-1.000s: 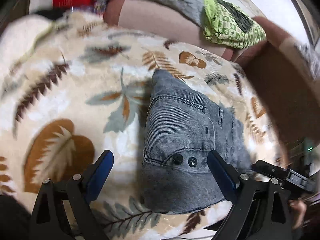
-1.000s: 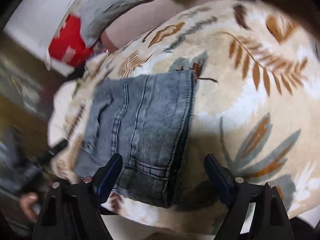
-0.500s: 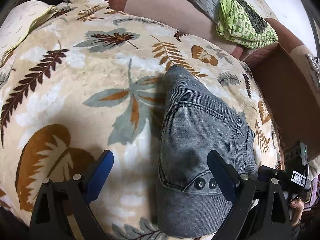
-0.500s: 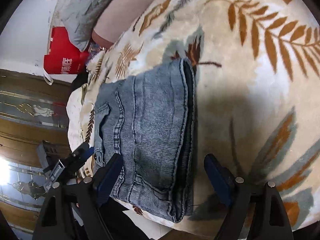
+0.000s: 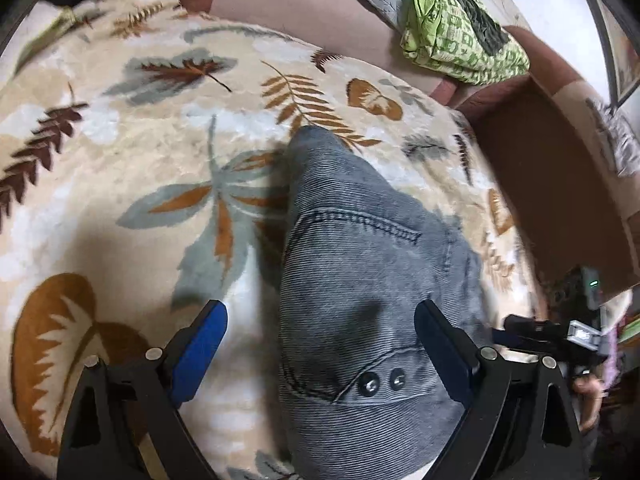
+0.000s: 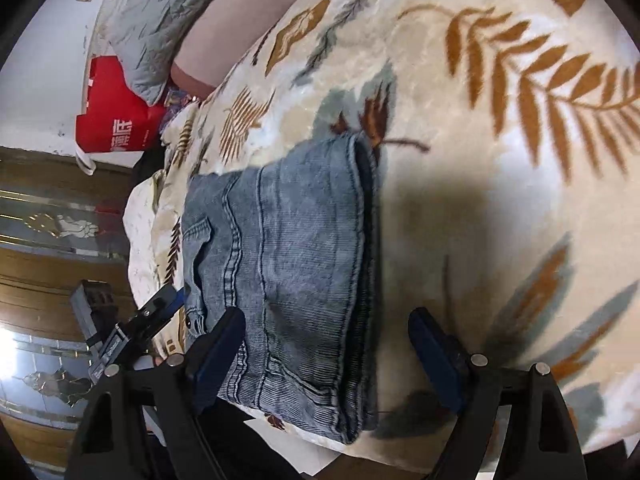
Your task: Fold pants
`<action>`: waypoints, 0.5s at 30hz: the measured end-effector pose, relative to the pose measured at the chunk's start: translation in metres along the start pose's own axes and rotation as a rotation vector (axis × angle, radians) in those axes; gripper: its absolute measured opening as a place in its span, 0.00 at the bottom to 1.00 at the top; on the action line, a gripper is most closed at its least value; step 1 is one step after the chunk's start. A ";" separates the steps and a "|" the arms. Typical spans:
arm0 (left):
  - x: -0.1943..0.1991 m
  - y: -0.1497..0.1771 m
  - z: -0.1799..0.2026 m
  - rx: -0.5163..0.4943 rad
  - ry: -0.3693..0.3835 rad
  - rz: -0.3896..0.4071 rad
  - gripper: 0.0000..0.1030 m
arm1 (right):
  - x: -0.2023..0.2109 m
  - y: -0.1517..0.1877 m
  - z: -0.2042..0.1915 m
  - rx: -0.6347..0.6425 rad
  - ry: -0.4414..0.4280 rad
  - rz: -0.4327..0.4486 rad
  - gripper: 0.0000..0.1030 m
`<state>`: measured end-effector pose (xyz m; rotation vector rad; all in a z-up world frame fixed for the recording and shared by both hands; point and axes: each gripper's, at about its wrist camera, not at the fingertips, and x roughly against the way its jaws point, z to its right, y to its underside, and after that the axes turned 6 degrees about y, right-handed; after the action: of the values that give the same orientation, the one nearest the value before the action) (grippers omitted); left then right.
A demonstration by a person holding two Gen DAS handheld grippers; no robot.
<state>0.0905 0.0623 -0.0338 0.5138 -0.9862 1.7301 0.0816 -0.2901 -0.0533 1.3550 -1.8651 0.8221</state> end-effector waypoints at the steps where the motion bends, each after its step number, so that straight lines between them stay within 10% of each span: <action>1: -0.003 -0.003 -0.004 0.023 0.032 -0.013 0.92 | 0.000 -0.002 0.003 -0.007 0.003 0.000 0.83; 12: -0.042 -0.001 0.011 -0.024 0.109 -0.184 0.90 | -0.042 -0.010 -0.022 0.030 -0.102 -0.066 0.88; 15: -0.041 -0.001 0.010 -0.033 0.057 -0.167 0.62 | -0.043 -0.009 -0.022 0.031 -0.065 -0.035 0.68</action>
<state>0.1056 0.0308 -0.0577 0.5082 -0.9039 1.5692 0.1040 -0.2520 -0.0754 1.4457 -1.8799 0.8009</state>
